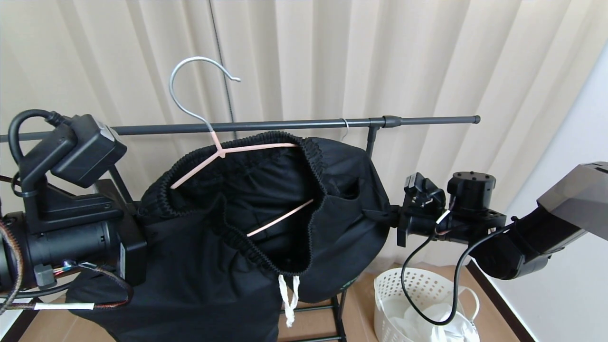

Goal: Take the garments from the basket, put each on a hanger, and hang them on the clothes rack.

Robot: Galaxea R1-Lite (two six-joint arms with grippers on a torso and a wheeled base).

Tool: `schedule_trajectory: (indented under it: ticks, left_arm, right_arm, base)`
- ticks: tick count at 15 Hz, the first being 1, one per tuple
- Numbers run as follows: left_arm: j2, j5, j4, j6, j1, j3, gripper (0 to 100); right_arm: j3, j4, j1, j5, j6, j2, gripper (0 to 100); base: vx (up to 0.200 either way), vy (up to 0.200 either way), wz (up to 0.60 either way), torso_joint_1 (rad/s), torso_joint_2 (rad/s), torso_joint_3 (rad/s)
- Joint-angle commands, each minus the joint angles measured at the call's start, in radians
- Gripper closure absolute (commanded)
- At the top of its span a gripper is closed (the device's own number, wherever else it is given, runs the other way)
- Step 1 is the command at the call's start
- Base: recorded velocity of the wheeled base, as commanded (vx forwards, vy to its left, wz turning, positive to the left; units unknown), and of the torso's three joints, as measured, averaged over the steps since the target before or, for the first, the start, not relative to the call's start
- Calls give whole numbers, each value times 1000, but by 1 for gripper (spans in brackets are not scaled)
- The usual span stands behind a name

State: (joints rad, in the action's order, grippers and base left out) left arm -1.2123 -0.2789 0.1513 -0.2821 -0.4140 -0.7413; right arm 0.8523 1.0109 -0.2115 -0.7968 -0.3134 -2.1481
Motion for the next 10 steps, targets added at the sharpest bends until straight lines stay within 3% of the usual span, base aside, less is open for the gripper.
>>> schedule_trajectory:
  ticks: [1, 10]
  left_arm:
    - [14, 0, 2, 1, 1, 0, 100]
    - [19, 0, 5, 27, 12, 10, 100]
  right_arm:
    - [2, -6, 0, 2, -1, -10, 100]
    - [-9, -35, -8, 4, -4, 5, 100]
  base:
    - [0, 0, 0, 0, 0, 0]
    - [0, 0, 0, 0, 0, 0]
